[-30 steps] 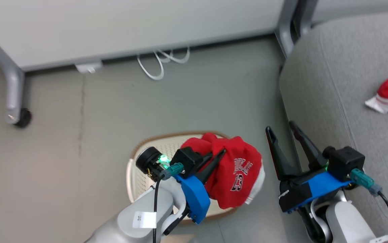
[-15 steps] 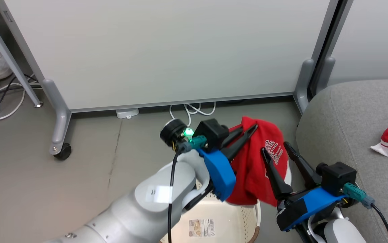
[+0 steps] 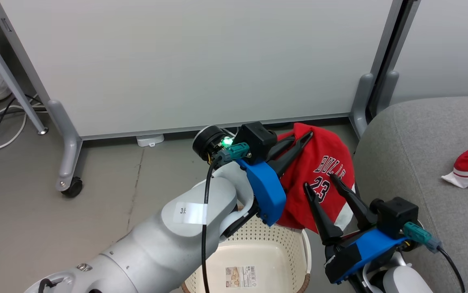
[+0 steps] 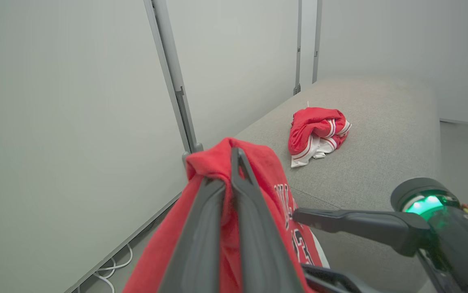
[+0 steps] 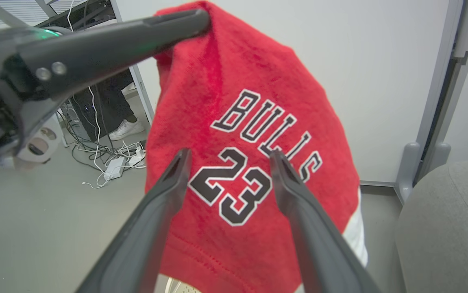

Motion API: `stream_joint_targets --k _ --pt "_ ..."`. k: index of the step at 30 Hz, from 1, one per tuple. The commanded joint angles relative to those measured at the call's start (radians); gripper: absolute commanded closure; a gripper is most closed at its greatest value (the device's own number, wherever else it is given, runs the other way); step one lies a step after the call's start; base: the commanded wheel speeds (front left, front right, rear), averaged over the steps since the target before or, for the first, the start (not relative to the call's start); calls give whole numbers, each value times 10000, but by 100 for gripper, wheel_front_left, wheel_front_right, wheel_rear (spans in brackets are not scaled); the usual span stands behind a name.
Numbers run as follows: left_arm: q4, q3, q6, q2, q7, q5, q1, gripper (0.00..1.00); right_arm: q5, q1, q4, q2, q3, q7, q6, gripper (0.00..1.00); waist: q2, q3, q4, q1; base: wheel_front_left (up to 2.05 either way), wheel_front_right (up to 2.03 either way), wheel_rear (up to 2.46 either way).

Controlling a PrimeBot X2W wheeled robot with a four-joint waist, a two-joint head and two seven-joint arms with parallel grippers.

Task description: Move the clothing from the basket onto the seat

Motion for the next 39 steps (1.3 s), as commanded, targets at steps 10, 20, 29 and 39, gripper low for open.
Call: stream_joint_targets --k 10,20,29,39 --pt "302 -130 -12 -2 -87 -247 -14 100 282 -285 160 37 780 203 1 0 -1 45 -109 0 0 0 0" --pt "477 -186 -12 -3 -93 -321 73 100 249 -802 983 134 1115 203 1 0 -1 135 -87 0 0 0 0" --pt "416 -199 -12 -5 -94 -385 66 100 444 -1925 2783 157 1170 -163 1 0 -1 328 -62 0 0 0 0" --pt "211 -203 -12 -2 66 -326 152 100 1675 -3266 4199 161 2581 -1020 1 0 -1 431 67 0 0 0 0"
